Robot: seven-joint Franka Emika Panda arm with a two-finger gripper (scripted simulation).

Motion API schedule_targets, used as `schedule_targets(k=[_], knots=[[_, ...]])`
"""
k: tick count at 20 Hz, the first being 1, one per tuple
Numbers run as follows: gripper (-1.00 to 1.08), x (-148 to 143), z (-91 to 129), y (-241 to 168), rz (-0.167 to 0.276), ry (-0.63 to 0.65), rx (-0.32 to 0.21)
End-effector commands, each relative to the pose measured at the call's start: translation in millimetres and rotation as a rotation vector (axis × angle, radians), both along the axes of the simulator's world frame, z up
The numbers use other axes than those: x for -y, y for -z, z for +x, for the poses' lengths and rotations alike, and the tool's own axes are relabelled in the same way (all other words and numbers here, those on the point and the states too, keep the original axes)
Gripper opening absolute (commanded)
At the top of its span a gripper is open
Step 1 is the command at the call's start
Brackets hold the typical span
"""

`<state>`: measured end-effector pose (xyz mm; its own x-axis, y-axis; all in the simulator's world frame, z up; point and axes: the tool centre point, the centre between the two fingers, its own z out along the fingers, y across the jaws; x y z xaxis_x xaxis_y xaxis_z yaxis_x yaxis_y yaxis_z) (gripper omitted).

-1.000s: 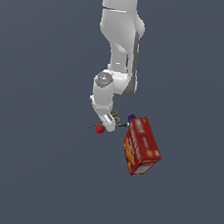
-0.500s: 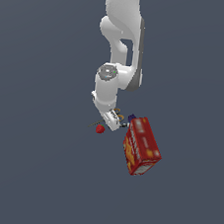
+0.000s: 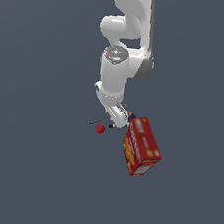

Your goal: Pick up a designated object from a clutter of objects.

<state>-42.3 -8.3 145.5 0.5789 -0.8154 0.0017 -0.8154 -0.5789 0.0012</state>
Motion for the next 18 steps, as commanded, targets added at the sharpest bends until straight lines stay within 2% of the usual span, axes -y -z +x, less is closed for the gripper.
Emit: schedule_targets(k=[1,18], knots=[[-1.00,-6,9,-23,-0.001,0.001,0.000],[-1.00,-51,72,-172,-0.001,0.000,0.000]])
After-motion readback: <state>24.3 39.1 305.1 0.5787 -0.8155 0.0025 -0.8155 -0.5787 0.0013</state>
